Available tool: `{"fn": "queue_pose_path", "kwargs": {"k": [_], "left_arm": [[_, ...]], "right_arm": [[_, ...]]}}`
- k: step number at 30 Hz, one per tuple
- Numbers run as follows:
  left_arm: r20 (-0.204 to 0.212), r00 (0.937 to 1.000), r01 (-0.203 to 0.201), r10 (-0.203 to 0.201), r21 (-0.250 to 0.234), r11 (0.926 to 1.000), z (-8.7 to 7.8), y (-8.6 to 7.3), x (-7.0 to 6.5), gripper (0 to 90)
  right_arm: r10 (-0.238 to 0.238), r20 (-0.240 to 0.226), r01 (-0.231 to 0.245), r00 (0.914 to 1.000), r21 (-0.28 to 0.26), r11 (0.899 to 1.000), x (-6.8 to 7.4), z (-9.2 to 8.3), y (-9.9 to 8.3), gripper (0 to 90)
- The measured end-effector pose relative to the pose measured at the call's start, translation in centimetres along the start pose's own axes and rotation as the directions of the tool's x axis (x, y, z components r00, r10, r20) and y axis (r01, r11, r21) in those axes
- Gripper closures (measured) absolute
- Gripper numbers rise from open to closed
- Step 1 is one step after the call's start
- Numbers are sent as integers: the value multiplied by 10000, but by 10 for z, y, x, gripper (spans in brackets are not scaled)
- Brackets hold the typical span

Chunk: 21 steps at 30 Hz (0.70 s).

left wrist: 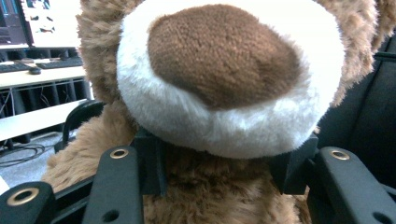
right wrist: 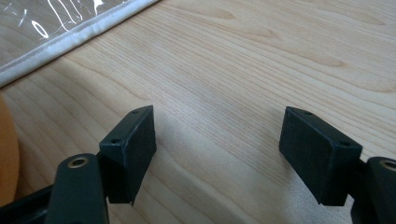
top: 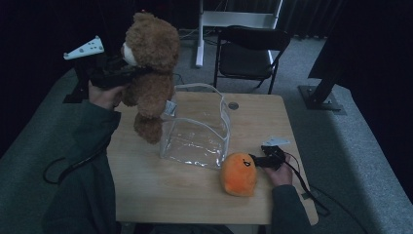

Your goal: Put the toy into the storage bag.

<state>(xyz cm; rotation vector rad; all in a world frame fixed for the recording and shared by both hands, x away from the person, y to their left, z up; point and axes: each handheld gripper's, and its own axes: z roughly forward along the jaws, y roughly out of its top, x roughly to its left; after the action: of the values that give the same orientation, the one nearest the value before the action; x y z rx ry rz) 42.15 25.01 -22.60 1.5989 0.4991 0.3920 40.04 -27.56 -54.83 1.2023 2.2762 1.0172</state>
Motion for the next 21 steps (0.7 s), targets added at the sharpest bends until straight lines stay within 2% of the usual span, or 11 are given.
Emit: {"fn": "queue_pose_path", "kwargs": {"k": [17,21], "left_arm": [[6,9999,122,-122,17,9999,20,7,4,481],[1,9999,142,-142,48,9999,32,11,5,481]], "right_arm": [[2,-8,-2,10000,-1,10000,0,0,0,262],[-7,-17,7,10000,0,10000,0,0,0,260]]}}
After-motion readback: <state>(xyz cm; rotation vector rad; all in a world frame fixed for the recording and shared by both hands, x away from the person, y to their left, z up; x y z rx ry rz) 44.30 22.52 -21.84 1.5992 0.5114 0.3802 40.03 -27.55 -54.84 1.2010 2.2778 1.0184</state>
